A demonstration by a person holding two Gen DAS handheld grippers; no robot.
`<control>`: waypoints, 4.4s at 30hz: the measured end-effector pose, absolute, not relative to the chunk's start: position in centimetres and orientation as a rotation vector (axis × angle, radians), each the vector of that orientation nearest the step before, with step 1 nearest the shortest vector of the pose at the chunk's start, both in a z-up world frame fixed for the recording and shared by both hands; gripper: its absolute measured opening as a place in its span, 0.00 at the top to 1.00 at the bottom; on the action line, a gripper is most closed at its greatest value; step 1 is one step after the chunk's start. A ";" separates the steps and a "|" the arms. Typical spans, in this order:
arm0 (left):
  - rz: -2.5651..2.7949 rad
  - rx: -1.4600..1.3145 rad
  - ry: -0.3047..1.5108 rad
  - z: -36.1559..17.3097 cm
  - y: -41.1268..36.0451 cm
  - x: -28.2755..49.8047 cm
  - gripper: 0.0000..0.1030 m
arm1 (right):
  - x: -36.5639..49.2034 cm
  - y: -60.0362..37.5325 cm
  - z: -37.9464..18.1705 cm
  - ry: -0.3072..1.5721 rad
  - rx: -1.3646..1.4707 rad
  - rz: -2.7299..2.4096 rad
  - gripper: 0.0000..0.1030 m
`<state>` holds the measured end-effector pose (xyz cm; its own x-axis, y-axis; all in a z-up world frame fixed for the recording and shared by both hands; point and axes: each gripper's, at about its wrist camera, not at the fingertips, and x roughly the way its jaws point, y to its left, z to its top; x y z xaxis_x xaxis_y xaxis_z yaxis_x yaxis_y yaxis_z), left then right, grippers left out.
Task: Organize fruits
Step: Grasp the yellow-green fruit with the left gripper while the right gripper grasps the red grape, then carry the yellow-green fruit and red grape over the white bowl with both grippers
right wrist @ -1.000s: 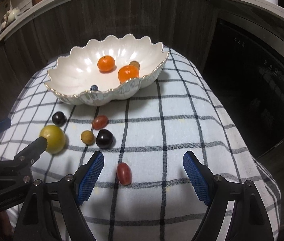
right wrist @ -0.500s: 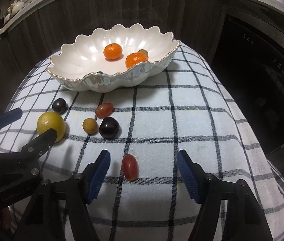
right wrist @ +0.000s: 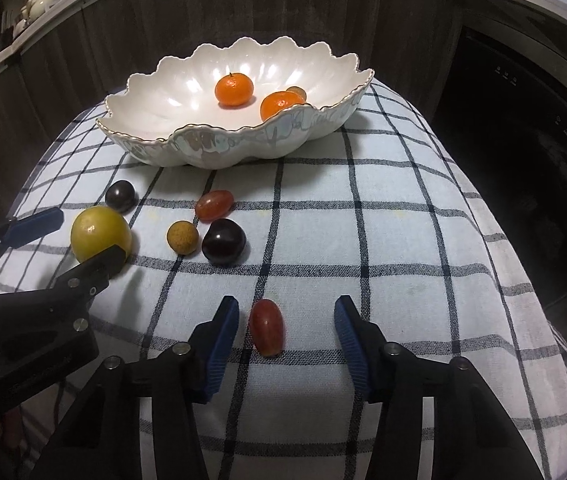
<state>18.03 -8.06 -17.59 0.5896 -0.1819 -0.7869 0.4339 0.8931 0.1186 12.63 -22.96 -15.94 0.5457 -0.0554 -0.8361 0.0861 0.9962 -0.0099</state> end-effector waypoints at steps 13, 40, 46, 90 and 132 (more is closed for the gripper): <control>-0.378 0.314 0.876 -18.5 -8.4 18.1 0.49 | 12.7 -22.4 -16.6 1.002 0.018 -0.058 0.70; -0.356 0.309 0.907 -19.1 -8.4 18.1 0.53 | 12.7 -22.1 -16.6 0.993 0.036 -0.029 0.81; -0.351 0.307 0.895 -18.4 -8.3 17.8 0.54 | 12.6 -22.2 -16.2 0.980 0.040 -0.030 0.81; -0.289 0.258 0.764 -8.2 -7.6 20.5 0.54 | 16.4 -23.1 -7.1 0.806 0.060 -0.008 0.82; -0.304 0.207 0.833 -10.4 -9.6 29.7 0.54 | 25.6 -23.0 -9.6 0.896 0.083 0.025 0.81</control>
<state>29.73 -9.56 -10.37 0.6335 -0.1836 -0.7516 0.3444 0.9368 0.0614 25.57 -23.03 -9.59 0.6247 0.0561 -0.7788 0.0130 0.9965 0.0822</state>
